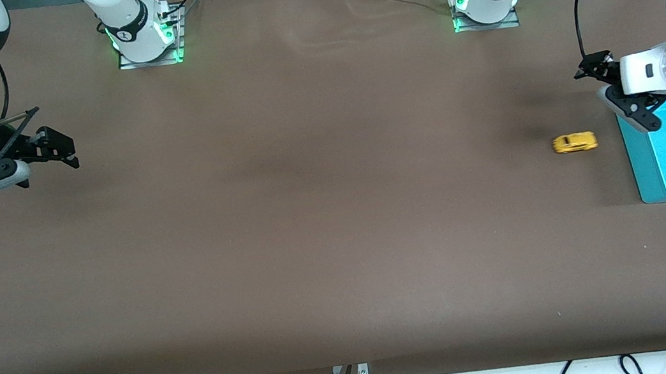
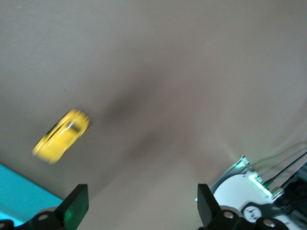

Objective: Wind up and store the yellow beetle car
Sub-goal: 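Lower the left gripper onto the rolled car and grasp it, then lift the car with the left gripper into the teal bin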

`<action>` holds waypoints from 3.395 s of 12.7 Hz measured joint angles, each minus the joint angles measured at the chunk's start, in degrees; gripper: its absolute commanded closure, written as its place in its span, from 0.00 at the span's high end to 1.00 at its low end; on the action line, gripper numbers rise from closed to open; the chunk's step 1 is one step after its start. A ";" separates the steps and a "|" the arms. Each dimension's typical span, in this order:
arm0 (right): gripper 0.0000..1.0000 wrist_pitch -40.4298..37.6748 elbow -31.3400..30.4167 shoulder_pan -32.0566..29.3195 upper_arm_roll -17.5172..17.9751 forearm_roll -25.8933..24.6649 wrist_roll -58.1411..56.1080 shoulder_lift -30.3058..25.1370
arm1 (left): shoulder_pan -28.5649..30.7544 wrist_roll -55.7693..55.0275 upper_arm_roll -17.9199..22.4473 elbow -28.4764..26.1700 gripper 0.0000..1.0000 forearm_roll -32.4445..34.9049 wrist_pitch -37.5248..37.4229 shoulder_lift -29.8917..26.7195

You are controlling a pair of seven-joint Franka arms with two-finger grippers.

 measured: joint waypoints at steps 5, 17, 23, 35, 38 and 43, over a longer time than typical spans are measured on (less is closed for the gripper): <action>1.00 -1.12 0.00 0.01 -0.24 0.97 7.78 -0.61 | 1.26 20.08 0.15 -12.36 1.00 13.84 18.88 0.44; 1.00 -5.89 1.07 0.19 -0.45 2.12 11.57 0.67 | 0.85 27.58 8.27 -13.51 1.00 26.17 46.83 18.20; 1.00 -5.40 1.43 0.87 -0.36 2.14 11.56 0.87 | 1.66 28.16 8.86 -13.21 0.07 26.17 49.18 20.24; 1.00 -3.17 4.33 0.61 -1.18 2.15 11.48 4.45 | 5.61 35.37 4.63 2.68 0.18 24.75 15.74 10.15; 1.00 -3.64 4.84 0.60 -1.57 2.15 11.46 4.96 | 8.86 47.89 11.82 2.58 0.18 24.78 28.80 11.77; 1.00 -4.52 5.35 0.79 -2.20 2.15 10.22 4.84 | 10.39 52.21 12.84 -0.46 0.40 24.78 49.07 20.42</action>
